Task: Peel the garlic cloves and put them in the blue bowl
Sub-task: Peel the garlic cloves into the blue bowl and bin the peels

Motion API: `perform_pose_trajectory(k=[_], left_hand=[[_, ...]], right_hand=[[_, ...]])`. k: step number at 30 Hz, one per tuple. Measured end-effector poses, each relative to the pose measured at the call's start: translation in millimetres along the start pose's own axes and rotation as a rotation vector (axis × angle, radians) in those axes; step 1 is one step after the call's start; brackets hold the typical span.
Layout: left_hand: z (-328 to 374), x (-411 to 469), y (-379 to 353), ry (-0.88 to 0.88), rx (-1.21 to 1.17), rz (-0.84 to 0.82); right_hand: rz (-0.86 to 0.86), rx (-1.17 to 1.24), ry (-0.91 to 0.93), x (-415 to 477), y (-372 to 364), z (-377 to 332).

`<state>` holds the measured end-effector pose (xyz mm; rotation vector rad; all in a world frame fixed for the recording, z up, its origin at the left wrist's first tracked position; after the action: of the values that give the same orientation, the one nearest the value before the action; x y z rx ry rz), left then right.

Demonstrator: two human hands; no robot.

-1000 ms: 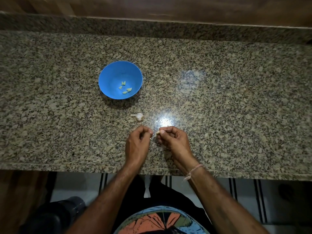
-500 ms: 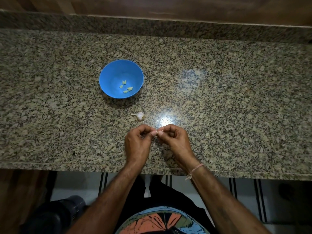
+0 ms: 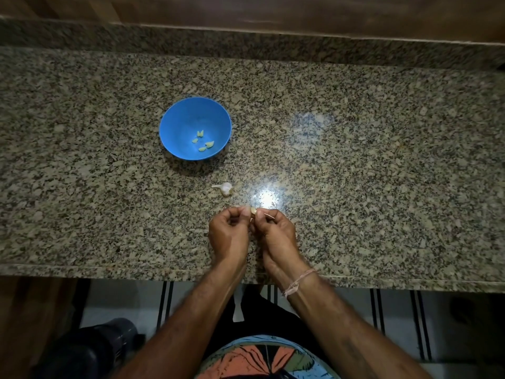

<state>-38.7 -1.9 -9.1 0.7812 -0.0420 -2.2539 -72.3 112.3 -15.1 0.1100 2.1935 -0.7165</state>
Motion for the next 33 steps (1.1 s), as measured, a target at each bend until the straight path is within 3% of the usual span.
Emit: perform_pose_trajectory(k=[4, 7, 14, 19, 26, 33], left_hand=[[-7, 1, 0, -0.071, 0.234, -0.026], [0, 4, 3, -0.130, 0.242, -0.075], [16, 5, 3, -0.347, 0.316, -0.157], [15, -1, -3, -0.346, 0.432, -0.156], [21, -10, -12, -0.468, 0.542, -0.155], [22, -10, -14, -0.496, 0.580, -0.193]], right_hand=[[-0.044, -0.081, 0.048, 2, -5, -6], [-0.073, -0.210, 0.069, 6, 0, -14], [-0.152, -0.200, -0.133, 10, 10, -10], [-0.214, -0.449, 0.080, 9, 3, -17], [-0.148, -0.614, 0.285, 7, 0, -21], [-0.240, -0.782, 0.341, 14, -1, -22]])
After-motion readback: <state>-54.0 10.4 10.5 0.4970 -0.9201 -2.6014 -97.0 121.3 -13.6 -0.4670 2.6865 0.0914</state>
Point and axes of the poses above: each hand's wrist, its own x-axis towards the middle knuckle, its own y-axis out of the back of the hand, z = x × y, the point moved 7 cm from there along x, towards the middle knuckle, and after that the axes turned 7 degrees about x, right-handed, at the moved point
